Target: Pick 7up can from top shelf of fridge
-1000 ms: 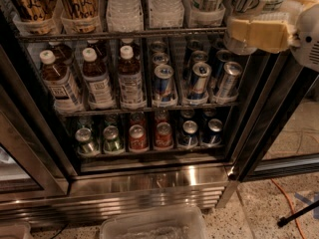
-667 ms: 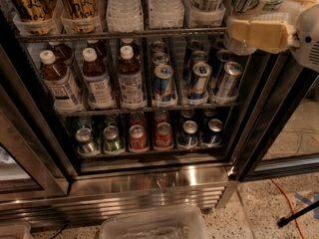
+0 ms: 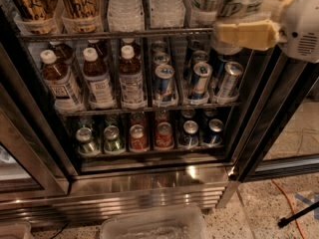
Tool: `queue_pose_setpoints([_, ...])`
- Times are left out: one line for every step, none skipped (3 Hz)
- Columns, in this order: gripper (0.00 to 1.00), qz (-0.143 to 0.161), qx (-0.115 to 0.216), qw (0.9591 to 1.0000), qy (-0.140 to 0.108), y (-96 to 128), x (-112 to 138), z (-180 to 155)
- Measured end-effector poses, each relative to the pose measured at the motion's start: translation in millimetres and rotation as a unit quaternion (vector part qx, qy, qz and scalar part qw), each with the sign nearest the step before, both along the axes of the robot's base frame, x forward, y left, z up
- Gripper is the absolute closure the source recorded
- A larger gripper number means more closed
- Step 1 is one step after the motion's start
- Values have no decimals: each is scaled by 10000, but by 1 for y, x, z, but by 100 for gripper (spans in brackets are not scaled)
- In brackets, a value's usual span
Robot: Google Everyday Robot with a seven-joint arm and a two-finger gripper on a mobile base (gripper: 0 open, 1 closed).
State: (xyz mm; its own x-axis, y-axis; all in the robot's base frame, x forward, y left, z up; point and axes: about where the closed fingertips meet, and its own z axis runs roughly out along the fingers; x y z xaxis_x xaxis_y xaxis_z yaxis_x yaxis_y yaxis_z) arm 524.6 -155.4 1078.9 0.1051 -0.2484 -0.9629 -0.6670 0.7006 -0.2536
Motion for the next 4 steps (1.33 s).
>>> queue_pose_setpoints([100,898,-178,9956,210,23,-4,-18])
queue_pose_setpoints([100,1736,-474,9828,428,42,-18,-35])
queue_pose_setpoints([100,2488,-895,9618,705,57,-53,-53])
queue_pose_setpoints([100,2948,-669,9450,1252,77,-115,-75])
